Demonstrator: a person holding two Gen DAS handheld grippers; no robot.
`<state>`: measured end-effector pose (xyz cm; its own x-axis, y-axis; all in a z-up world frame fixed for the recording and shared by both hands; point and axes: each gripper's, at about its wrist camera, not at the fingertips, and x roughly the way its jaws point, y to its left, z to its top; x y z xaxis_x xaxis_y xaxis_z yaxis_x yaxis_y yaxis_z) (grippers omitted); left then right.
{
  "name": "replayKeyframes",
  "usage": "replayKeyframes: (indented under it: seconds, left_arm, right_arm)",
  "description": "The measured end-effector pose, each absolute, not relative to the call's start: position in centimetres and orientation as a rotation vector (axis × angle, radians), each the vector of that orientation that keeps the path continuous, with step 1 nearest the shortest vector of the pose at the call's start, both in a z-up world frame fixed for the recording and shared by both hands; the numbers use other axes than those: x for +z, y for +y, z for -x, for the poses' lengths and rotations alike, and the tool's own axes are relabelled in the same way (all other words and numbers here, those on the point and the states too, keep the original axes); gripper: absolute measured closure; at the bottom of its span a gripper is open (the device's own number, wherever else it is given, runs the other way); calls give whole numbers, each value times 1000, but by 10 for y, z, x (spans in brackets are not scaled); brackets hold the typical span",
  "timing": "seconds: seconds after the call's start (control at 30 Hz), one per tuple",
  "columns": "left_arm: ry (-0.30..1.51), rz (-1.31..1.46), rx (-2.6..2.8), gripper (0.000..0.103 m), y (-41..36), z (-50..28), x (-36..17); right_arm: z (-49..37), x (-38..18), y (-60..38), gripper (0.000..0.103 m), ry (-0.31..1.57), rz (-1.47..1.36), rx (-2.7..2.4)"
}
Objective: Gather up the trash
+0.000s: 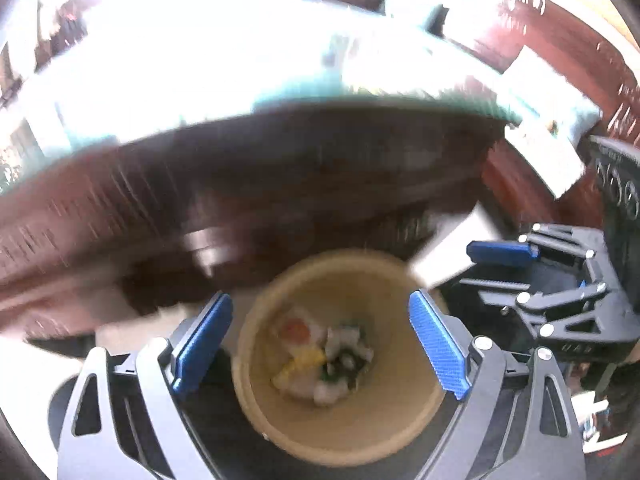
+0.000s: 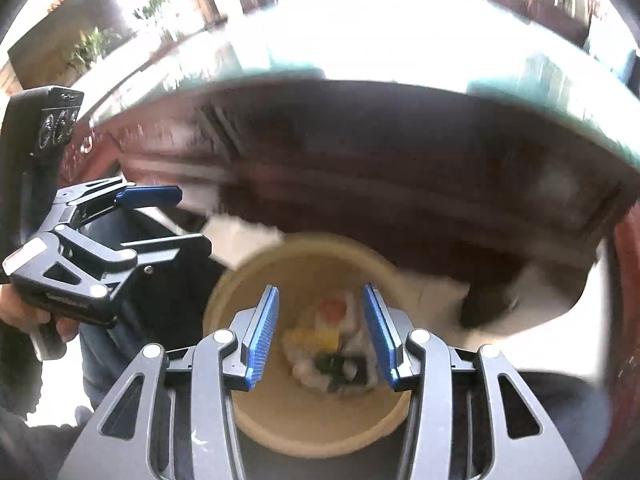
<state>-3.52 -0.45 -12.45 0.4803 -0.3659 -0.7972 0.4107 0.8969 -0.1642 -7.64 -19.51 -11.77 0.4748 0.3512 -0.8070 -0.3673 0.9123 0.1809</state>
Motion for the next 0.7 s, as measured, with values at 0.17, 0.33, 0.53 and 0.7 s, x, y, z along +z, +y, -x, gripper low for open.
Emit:
replayKeyframes:
  seconds: [0.17,0.33,0.53,0.7]
  left_arm:
    - [733,-20,-381,4,1,16,-46]
    - [543,-33,-280,4,-1,-4,19]
    - [426,-7,-178,4,-8,-32,58]
    - [414,-10,-73,4,-12,-57,62]
  right_arm:
    - [56,-50,-197,46,768,14,381]
    - [30,15,-202,14,550,-16,257]
    - [6,62,-206,8,336,-40,112]
    - [-10,62,-206,8,302,-49,46]
